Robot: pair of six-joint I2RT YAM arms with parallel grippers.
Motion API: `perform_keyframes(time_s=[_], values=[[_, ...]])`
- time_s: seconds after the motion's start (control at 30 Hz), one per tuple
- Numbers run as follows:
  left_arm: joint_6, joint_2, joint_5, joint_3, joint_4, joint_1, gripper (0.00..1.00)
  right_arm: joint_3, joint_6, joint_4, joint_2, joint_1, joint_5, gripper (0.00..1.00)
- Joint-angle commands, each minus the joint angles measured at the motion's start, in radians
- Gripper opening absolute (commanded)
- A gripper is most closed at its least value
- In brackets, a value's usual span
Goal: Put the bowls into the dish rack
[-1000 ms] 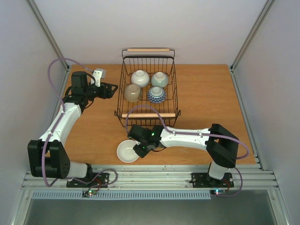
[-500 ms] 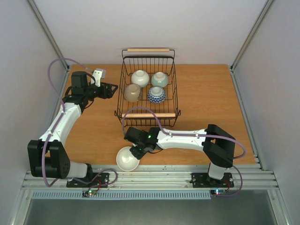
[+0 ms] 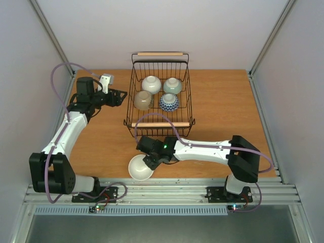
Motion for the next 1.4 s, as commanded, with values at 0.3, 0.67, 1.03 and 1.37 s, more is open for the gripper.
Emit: perform_keyframes(time_s=[0.3,0.67,1.03,1.37], values=[[0.013,-0.040,0.032,0.022,0.001,0.000,0.76,0.200,-0.190,-0.178,-0.259,0.008,0.217,0.01],[0.013,-0.042,0.141,0.015,0.014,0.003,0.76,0.373,-0.357,-0.102,-0.309,-0.130,0.418,0.01],[0.013,-0.049,0.274,0.008,0.031,0.005,0.76,0.655,-0.438,-0.107,-0.052,-0.318,0.515,0.01],[0.012,-0.059,0.380,-0.002,0.050,0.005,0.74,0.882,-0.499,-0.115,0.178,-0.334,0.557,0.01]])
